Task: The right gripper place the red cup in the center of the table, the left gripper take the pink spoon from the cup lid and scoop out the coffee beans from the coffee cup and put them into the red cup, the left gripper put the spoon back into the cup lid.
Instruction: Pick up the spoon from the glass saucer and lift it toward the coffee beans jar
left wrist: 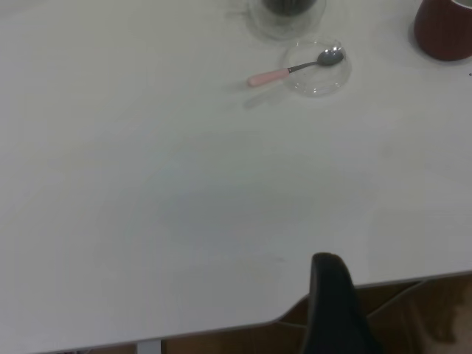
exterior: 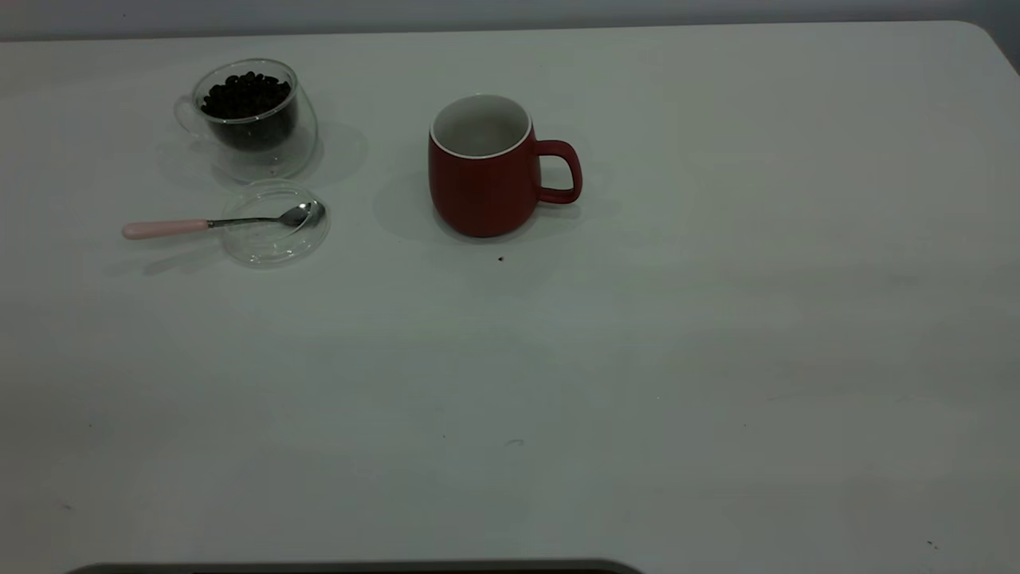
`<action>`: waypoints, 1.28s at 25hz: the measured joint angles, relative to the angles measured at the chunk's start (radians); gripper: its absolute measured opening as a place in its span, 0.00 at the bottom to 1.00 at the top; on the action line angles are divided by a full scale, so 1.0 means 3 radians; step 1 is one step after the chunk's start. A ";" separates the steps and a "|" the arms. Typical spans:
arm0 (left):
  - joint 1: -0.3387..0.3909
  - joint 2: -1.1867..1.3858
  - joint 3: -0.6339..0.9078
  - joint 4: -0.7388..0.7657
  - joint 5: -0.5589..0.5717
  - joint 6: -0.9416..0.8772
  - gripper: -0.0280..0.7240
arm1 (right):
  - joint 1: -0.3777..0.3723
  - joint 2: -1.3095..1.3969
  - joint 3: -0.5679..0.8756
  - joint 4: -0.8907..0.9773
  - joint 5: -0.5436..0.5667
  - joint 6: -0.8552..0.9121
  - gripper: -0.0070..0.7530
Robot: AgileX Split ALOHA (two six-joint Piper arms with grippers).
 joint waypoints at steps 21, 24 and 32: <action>0.0000 0.1059 -0.0207 -0.0010 -0.0536 -0.0475 0.71 | -0.0001 0.0000 0.0000 0.0000 0.0000 0.0000 0.79; 0.0000 0.1742 -0.0343 0.0017 -0.0766 -0.0596 0.71 | -0.0001 0.0000 0.0000 0.0000 0.0000 0.0000 0.79; 0.0071 0.3366 -0.0878 0.0304 -0.1228 -0.0977 0.71 | -0.0001 0.0000 0.0000 0.0000 0.0000 0.0000 0.79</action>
